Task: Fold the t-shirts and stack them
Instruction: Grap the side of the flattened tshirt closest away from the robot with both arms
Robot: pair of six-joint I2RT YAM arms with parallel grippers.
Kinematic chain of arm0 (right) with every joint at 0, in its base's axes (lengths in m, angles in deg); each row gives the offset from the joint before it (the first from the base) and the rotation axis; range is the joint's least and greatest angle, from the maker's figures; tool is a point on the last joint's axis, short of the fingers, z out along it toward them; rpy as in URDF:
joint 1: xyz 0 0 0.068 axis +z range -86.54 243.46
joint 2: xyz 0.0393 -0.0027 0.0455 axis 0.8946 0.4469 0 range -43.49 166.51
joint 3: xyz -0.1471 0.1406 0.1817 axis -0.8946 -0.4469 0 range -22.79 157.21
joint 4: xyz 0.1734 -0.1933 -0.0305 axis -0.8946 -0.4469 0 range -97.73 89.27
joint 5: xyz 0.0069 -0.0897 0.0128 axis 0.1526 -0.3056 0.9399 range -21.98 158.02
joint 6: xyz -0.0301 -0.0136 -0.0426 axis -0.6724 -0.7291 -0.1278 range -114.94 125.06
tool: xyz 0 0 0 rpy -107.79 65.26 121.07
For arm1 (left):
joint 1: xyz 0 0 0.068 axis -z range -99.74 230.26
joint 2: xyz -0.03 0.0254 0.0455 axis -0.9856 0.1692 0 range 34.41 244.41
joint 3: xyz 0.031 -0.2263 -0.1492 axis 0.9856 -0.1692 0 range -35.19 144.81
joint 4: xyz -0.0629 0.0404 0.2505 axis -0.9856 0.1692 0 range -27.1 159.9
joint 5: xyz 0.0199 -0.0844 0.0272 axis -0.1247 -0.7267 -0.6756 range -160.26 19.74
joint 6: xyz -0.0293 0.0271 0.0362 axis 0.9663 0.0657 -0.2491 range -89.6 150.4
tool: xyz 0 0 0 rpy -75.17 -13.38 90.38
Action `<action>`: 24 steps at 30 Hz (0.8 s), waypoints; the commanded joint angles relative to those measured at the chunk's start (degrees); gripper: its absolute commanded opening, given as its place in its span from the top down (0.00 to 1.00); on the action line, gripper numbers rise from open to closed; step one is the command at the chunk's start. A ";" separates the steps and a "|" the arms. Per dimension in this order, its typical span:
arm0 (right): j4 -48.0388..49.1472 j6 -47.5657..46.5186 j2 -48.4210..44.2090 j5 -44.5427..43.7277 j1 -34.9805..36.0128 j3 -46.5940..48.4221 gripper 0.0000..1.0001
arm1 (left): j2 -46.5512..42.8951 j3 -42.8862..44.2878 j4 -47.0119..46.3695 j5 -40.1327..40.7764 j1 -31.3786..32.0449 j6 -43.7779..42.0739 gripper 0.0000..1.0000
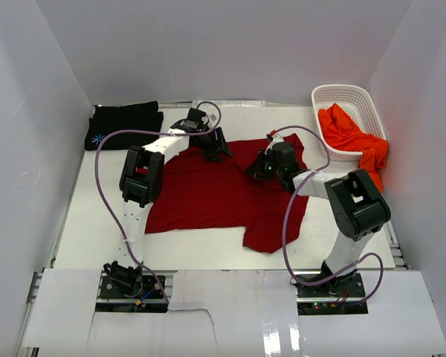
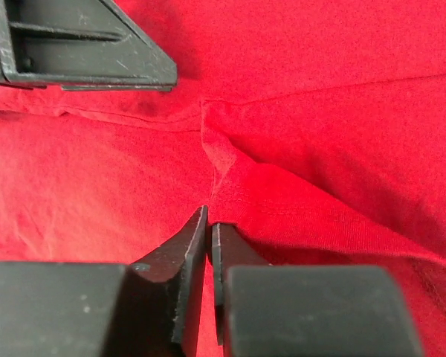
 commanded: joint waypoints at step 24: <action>6.60 24.64 -2.98 20.23 2.21 -4.91 0.41 | -3.52 -0.51 0.31 0.73 0.06 -0.36 0.37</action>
